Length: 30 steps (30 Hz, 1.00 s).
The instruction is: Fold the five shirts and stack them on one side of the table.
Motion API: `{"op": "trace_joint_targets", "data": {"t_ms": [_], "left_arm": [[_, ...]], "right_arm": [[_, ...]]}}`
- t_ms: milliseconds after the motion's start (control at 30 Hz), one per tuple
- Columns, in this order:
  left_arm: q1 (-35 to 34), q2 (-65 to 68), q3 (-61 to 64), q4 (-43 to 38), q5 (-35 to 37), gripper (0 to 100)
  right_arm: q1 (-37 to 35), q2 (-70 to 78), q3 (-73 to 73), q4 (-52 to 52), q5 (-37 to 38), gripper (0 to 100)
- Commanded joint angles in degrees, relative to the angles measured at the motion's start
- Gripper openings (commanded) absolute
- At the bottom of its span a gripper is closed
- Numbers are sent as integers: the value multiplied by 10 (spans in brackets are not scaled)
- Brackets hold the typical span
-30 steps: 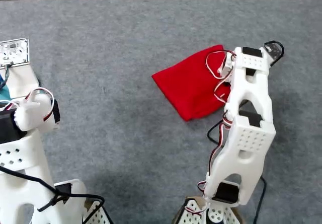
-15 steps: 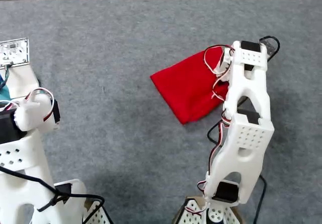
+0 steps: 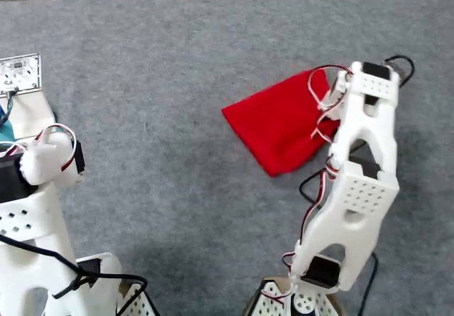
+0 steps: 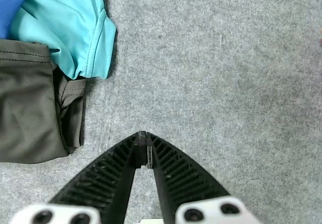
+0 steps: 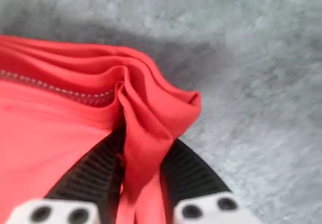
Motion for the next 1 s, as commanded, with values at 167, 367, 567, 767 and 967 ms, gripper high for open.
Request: {"op": "trace_joint_targets", "data": {"t_ms": [167, 367, 567, 767, 967], "left_arm": [[-5, -9, -4, -4, 0, 20], [-5, -9, -4, -4, 0, 20], [-5, -9, -4, -4, 0, 20], [-4, -9, -4, -5, 0, 20], [-2, -9, -4, -5, 0, 20]], "right_arm": [[117, -5, -74, -4, 42, 5], [219, -1, -167, 33, 84, 5], [337, -1, -209, 53, 141, 5], [470, 0, -205, 50, 217, 5], [576, 0, -205, 47, 290, 5]]}}
